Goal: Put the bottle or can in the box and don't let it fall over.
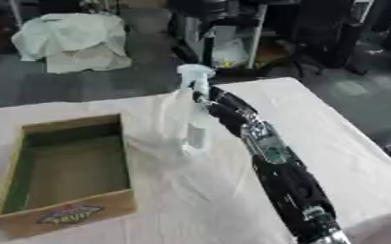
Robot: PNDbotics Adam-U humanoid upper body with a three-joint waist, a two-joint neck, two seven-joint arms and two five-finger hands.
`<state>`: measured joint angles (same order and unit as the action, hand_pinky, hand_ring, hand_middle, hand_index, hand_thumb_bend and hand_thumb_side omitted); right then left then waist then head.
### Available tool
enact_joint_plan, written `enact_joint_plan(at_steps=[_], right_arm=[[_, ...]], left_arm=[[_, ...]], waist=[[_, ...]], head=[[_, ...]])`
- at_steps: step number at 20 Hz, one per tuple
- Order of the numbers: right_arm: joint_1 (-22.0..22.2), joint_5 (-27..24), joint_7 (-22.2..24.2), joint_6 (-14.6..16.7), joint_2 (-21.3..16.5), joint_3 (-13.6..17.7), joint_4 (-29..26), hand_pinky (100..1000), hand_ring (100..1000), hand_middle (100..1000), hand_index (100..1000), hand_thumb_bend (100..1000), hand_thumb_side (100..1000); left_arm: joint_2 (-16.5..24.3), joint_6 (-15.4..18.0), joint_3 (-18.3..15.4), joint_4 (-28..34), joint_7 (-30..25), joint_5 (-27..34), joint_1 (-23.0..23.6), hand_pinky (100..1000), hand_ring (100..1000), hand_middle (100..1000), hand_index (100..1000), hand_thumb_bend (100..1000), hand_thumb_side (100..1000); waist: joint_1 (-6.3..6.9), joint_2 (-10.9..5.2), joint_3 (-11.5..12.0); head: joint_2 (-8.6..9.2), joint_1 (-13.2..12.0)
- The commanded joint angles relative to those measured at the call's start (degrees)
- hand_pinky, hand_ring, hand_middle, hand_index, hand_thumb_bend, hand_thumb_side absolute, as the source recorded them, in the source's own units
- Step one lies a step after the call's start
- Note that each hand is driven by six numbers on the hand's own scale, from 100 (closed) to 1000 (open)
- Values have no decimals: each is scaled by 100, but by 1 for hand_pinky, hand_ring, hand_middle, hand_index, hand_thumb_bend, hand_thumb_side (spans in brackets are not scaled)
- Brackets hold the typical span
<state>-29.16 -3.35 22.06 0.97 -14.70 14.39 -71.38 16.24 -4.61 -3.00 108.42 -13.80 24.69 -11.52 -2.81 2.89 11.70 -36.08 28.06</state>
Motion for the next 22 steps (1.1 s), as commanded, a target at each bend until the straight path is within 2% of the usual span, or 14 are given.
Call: enact_joint_plan(at_steps=[1,17,22], right_arm=[[-111,-55,-59,-20,-80,4,-95,914,988,1000,933,100,470],[-138,-104,-118,-113,-35,1,-49,889,957,1000,900,100,470],[-124,-83,-149,-83,-22,1,-65,906,994,1000,917,100,470]], left_arm=[[78,12,9,56,-40,-27,-76,1000,1000,1000,828,127,789],[70,18,2,59,-85,-25,-80,1000,1000,1000,825,124,786],[67,18,2,60,-94,-26,-81,1000,1000,1000,823,124,786]], waist=[[30,-20,-2],[37,-10,0],[40,-3,-4]], head=[[63,30],[135,96],[144,115]])
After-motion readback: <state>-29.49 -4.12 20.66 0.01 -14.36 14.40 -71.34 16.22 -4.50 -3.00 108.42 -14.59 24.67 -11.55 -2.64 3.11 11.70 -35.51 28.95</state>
